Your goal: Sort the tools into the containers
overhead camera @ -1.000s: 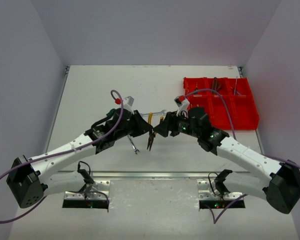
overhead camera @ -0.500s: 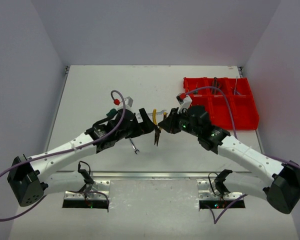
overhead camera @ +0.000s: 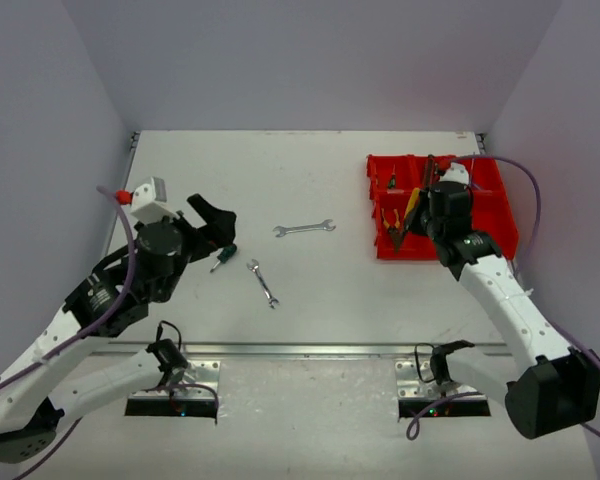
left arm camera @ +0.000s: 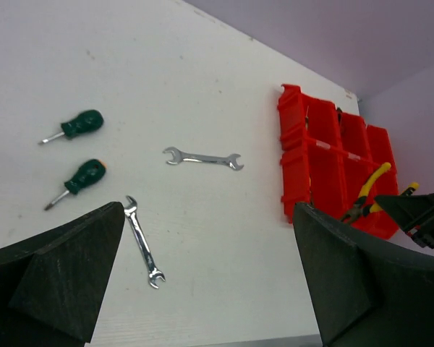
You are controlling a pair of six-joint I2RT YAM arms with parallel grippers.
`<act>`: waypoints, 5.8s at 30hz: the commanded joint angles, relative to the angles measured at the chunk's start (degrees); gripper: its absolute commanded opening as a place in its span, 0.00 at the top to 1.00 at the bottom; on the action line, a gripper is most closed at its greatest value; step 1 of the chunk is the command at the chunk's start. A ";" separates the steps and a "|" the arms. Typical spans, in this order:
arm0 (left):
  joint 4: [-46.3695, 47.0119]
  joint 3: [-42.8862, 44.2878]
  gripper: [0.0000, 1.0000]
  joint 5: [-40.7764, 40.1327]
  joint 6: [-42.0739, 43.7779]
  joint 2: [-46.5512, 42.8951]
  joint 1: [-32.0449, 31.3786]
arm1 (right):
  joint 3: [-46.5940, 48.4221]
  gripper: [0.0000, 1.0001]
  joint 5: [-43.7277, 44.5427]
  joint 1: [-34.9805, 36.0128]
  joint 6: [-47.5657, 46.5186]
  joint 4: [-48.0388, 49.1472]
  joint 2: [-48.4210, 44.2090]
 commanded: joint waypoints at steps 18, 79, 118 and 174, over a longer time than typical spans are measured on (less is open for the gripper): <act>-5.35 -9.97 0.00 -9.29 6.56 -8.72 0.41 | 18.94 1.00 10.53 -2.86 -14.22 2.13 27.07; 1.77 -5.76 0.00 9.53 7.59 15.70 13.33 | 10.40 0.01 -3.22 28.60 -0.78 -7.80 9.81; 1.89 23.32 0.09 35.56 40.78 73.28 38.42 | -6.48 0.01 -5.72 28.48 -7.72 -7.89 -9.02; 56.90 -24.66 1.00 41.04 -23.18 15.70 3.84 | -7.84 0.37 -33.90 29.78 8.88 31.79 2.73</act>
